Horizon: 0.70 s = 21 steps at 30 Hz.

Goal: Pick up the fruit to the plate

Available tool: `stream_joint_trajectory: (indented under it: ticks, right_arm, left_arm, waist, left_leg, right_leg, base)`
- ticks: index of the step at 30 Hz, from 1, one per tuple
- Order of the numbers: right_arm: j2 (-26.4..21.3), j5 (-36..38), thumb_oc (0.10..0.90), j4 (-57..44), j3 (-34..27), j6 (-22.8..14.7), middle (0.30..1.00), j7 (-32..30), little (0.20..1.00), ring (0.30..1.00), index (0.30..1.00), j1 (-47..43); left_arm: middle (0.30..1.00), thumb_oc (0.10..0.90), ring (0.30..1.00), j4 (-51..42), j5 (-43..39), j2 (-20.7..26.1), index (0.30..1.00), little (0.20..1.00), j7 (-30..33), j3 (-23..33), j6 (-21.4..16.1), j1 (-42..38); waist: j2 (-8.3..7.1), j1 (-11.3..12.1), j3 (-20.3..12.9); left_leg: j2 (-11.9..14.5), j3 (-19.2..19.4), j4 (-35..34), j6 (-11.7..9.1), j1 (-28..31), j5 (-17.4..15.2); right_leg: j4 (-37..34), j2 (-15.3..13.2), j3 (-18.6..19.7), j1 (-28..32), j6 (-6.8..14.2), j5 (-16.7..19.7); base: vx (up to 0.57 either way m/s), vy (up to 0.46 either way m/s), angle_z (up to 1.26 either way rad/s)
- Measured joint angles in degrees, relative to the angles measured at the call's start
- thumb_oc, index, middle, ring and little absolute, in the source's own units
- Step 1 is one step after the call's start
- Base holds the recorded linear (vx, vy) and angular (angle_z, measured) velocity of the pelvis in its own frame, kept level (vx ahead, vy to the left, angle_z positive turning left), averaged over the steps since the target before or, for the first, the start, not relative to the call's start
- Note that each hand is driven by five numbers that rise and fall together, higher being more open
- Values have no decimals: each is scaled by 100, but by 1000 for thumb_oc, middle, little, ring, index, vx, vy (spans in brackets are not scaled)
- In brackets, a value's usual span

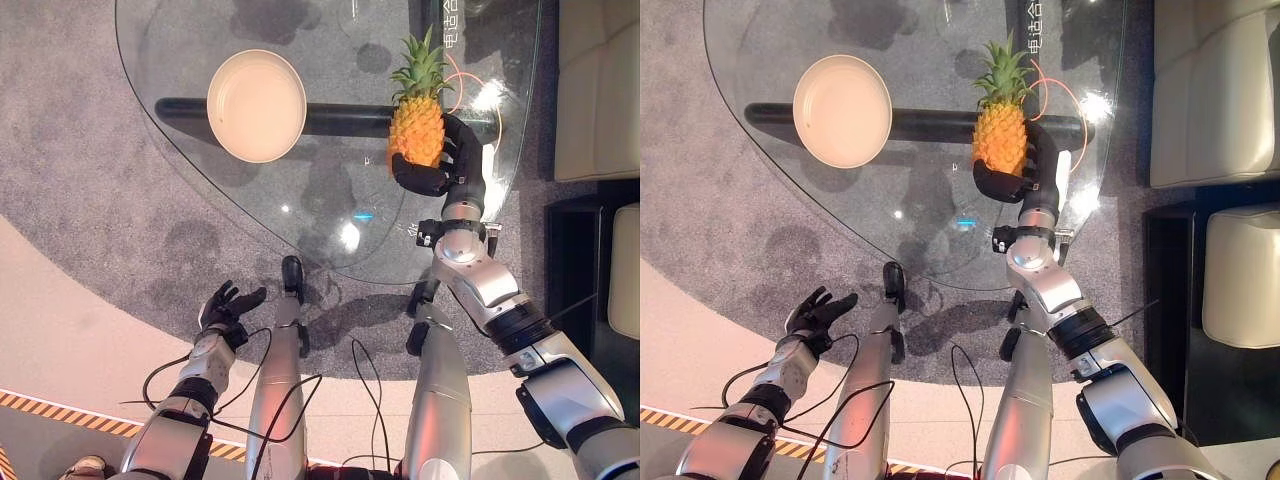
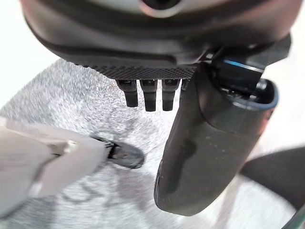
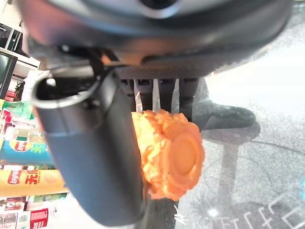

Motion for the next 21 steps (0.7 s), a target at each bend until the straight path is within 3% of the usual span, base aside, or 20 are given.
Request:
stream_joint_trajectory:
  ticks: [8, 15, 21]
  right_arm:
    - [-52, -410, 100, -3, -36, 0, 300, -78, 200, 300, 300, 14]
    - [-194, -1007, 100, -6, -274, -1, 300, -362, 200, 300, 300, 106]
    - [-214, -1502, 100, -23, -534, -35, 300, -571, 200, 300, 300, 122]
  left_arm:
    - [900, 800, 900, -554, -726, 68, 900, 900, 777, 504, -640, -89]
    - [900, 800, 900, -1100, -729, 75, 900, 900, 1453, 631, -1408, -406]
    - [900, 800, 900, -1694, -532, 103, 900, 900, 1888, 654, -1838, -724]
  waist:
    - [8, 8, 1]
    - [10, 3, 3]
    - [11, -31, 3]
  left_leg:
    - [-23, 2, -59, -27, 0, 43]
    - [-24, 1, -69, -28, -6, 43]
    - [-23, 2, -146, -34, -6, 50]
  right_leg:
    - [40, -29, -1, -41, 18, 0]
    - [38, -28, -2, -53, 22, -4]
    - [9, -24, -9, -77, 28, -8]
  base:
    - [-4, 5, 1]
    - [0, 0, 0]
    - [0, 0, 0]
